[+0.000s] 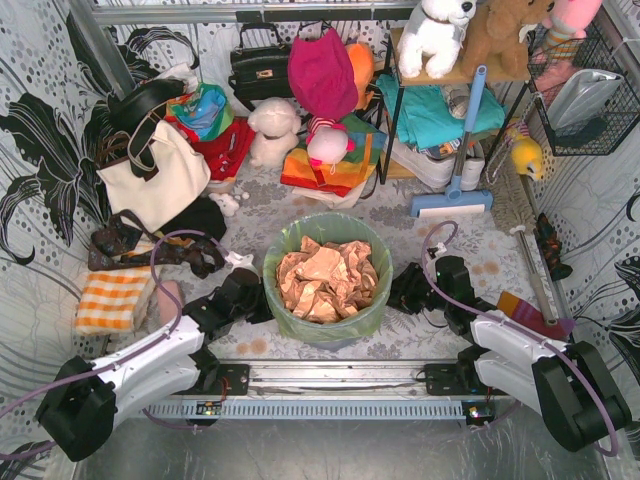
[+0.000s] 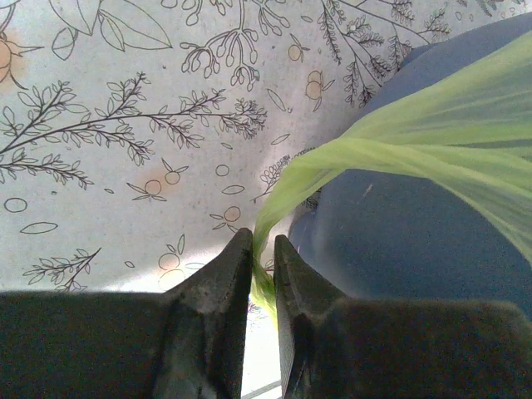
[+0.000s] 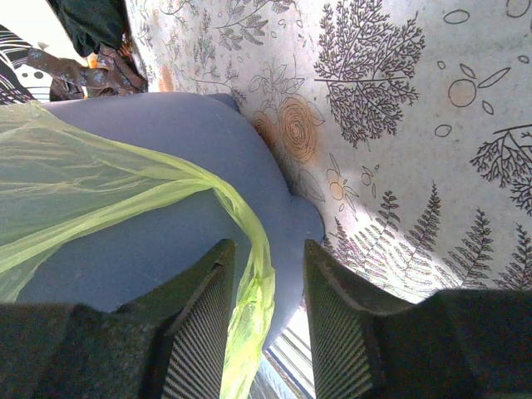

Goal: Tie the trash bag

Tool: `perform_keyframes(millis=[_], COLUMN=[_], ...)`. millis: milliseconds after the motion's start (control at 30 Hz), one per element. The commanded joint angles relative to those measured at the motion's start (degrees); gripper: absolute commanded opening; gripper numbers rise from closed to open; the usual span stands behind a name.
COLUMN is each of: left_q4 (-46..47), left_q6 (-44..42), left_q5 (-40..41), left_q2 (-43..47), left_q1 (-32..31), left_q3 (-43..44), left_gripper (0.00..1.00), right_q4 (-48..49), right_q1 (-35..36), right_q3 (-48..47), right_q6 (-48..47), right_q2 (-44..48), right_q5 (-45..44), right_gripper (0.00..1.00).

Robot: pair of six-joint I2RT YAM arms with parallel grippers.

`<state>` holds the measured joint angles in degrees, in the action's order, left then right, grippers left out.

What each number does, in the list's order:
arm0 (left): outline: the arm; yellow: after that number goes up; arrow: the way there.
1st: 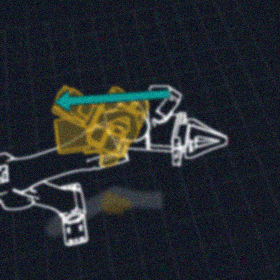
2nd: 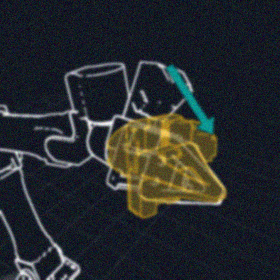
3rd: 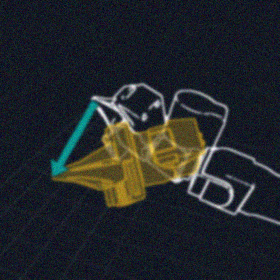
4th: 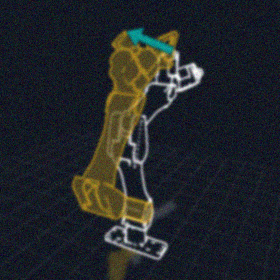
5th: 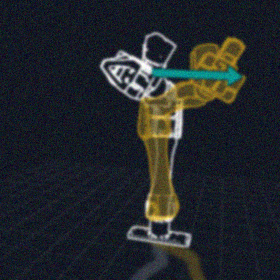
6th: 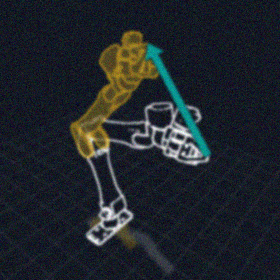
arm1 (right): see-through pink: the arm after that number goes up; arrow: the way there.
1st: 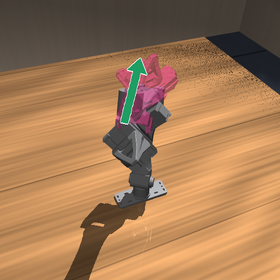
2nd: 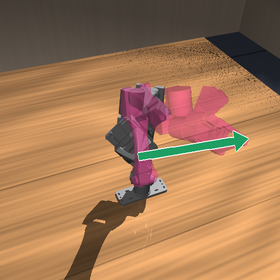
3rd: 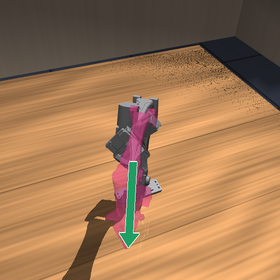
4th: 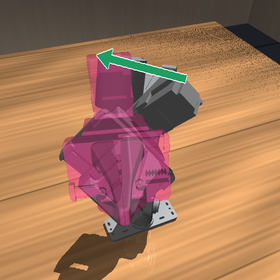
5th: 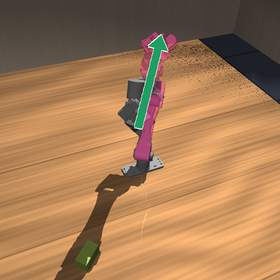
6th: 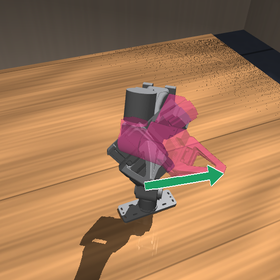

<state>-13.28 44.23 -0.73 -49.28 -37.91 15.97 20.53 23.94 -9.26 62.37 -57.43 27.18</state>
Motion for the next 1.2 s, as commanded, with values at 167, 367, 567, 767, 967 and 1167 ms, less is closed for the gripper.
perform_keyframes(millis=[167,367,567,767,967,1167], left_q4=[1.8,1.8,1.5,1.6,1.5,1.4], left_q6=[-0.7,-0.6,-0.3,-0.3,0.0,0.0], left_q5=[1.3,1.5,1.5,1.6,1.5,1.6], left_q2=[0.4,0.3,0.6,0.2,0.5,0.7], left_q1=[-0.5,-0.4,-0.5,-0.5,-0.4,-0.5], left_q3=[1.2,1.2,1.1,1.2,1.1,1.2], left_gripper=[0.26,0.26,0.26,0.26,0.26,0.26], right_q4=[4.8,6.7,7.8,8.3,12.1,14.2], right_q1=[0.7,1.1,1.2,1.3,1.3,1.3], right_q3=[0.7,0.8,1.2,1.4,2.4,2.9], right_q6=[2.8,3.7,5.0,5.1,6.2,7.8], right_q2=[-0.7,-2.4,-3.1,-5.9,-9.3,-8.5], right_q5=[1.7,3.1,2.8,3.3,5.0,5.1], right_gripper=[0.35,0.3,0.26,0.27,0.25,0.09])
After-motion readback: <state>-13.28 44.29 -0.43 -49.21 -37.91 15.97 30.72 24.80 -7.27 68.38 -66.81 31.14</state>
